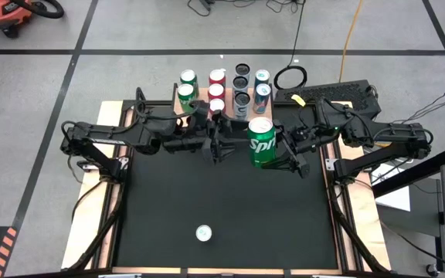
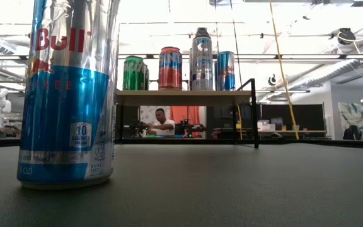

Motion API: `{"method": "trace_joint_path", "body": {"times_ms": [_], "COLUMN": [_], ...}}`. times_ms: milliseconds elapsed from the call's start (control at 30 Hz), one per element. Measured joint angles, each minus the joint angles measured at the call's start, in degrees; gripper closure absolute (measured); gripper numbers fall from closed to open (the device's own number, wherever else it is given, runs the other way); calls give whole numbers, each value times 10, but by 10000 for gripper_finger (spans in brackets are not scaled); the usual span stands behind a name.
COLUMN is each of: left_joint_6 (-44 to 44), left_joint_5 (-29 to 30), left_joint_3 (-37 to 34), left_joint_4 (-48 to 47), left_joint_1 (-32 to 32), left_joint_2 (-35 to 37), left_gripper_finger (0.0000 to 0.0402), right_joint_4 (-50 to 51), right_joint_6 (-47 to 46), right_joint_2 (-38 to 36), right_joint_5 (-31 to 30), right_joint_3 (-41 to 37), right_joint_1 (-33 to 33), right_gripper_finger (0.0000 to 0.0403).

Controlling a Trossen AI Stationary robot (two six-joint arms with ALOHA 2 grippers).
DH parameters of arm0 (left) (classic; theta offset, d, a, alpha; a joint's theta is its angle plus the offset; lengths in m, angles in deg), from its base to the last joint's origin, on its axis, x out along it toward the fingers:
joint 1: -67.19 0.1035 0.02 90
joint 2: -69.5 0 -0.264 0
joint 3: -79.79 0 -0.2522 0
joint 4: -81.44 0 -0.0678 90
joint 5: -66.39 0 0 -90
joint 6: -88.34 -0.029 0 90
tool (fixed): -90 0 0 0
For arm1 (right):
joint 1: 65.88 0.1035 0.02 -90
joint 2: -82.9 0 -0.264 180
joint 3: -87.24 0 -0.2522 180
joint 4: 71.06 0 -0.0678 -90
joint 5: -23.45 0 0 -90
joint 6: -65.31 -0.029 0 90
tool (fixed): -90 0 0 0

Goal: Place canned beverage on shelf
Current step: Put the green soda can on the shelf aligned with the other green soda can

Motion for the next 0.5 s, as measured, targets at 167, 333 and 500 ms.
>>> {"method": "trace_joint_path", "body": {"times_ms": [167,333,500], "left_joint_6": [-4,-4,-8], "left_joint_5": [-2,-1,-1], "left_joint_3": [0,0,0], "left_joint_4": [0,0,-6], "left_joint_1": [0,0,2], "left_joint_2": [0,0,0], "left_gripper_finger": [21,21,21], "right_joint_4": [1,6,12], "right_joint_6": [1,2,3], "right_joint_2": [0,0,0], "right_joint_5": [0,-13,-14], "right_joint_3": [0,0,0], "right_joint_1": [0,0,0], "right_gripper_finger": [121,121,121]}}
